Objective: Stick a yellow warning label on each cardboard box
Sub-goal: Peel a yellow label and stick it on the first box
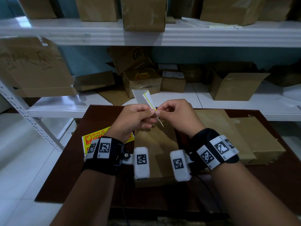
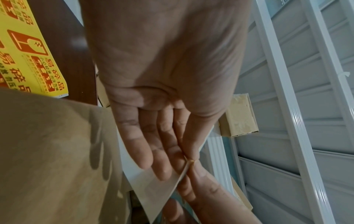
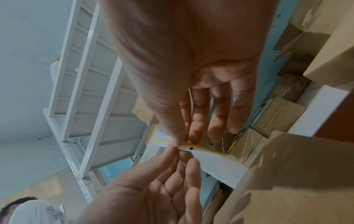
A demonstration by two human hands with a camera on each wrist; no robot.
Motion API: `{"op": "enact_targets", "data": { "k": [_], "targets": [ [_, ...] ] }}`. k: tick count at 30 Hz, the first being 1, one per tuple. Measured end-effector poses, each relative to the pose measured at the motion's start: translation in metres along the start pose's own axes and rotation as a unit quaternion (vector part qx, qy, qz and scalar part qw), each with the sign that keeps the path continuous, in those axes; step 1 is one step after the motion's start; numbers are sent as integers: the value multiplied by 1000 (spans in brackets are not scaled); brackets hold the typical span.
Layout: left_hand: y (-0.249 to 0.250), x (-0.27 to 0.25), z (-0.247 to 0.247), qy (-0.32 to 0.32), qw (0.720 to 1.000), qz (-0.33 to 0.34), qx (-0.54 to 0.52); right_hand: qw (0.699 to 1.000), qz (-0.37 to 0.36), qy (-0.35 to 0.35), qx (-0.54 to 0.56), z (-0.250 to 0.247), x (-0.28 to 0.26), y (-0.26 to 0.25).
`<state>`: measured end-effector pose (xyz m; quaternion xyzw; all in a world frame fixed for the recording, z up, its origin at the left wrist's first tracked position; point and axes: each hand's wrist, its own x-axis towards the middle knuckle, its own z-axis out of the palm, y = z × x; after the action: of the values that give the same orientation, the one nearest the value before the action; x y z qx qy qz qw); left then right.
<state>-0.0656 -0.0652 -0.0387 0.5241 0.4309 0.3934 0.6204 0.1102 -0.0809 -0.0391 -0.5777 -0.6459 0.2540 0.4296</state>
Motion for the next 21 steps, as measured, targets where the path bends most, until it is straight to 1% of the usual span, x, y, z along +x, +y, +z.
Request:
{"op": "enact_targets", "data": {
  "k": [9,21],
  "targets": [
    [0,0,-1,-12,1000,2,10,1000,4,-5,-14,-1,-1,-3],
    [-1,2,-1,-11,1000,0,25,1000,6,-1,-22,-2,-2,-3]
  ]
}}
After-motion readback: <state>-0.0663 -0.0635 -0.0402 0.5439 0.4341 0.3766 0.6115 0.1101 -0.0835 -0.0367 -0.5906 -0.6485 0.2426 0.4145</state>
